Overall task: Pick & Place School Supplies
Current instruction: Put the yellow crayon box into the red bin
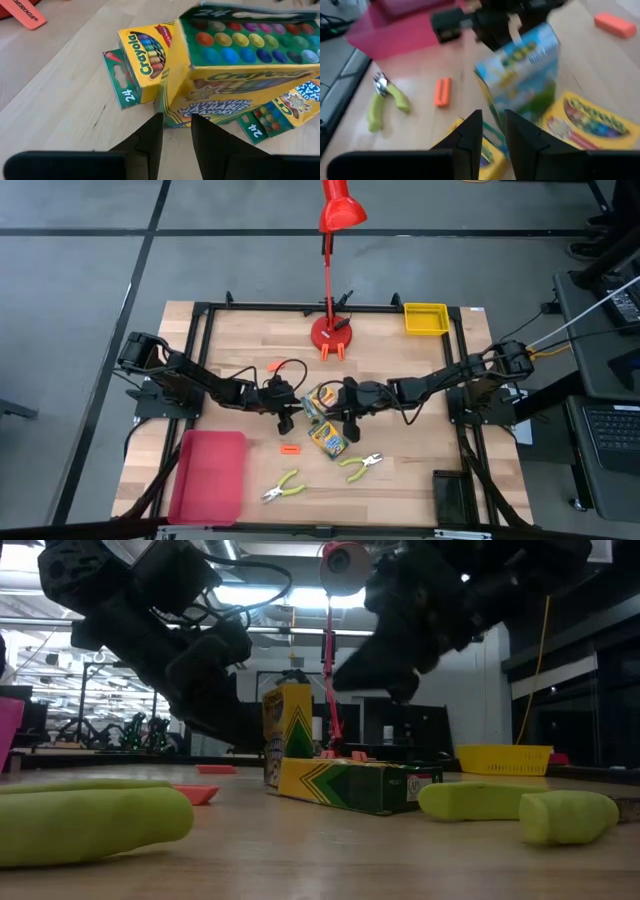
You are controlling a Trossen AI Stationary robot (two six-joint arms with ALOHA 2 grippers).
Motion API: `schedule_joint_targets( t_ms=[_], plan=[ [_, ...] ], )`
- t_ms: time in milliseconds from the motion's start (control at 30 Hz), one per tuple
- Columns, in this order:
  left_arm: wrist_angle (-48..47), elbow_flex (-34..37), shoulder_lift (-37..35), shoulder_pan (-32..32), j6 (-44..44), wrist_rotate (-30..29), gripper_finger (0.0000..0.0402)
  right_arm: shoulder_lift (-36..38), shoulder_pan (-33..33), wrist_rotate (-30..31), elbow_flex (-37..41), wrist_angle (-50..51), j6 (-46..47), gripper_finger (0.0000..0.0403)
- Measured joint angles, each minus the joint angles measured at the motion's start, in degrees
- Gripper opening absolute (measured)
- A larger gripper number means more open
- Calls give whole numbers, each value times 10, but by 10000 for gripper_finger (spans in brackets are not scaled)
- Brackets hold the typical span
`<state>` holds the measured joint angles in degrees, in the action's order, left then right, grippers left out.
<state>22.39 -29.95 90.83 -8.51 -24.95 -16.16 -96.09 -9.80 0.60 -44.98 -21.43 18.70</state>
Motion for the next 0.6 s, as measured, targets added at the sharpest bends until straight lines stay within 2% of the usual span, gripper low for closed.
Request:
schedule_joint_targets(
  t_ms=[100, 300, 433, 600],
  plan=[
    [0, 0, 0, 0, 0, 0, 97, 0, -8, 1, -28, 20, -6, 84],
    [0, 0, 0, 0, -4, 8, 97, 0, -15, 45, -76, 74, -8, 93],
    [0, 0, 0, 0, 1, 8, 97, 0, -14, 78, -90, 95, 17, 128],
    [-28, 0, -4, 0, 16, -4, 97, 0, -14, 90, -98, 111, 65, 179]
  ],
)
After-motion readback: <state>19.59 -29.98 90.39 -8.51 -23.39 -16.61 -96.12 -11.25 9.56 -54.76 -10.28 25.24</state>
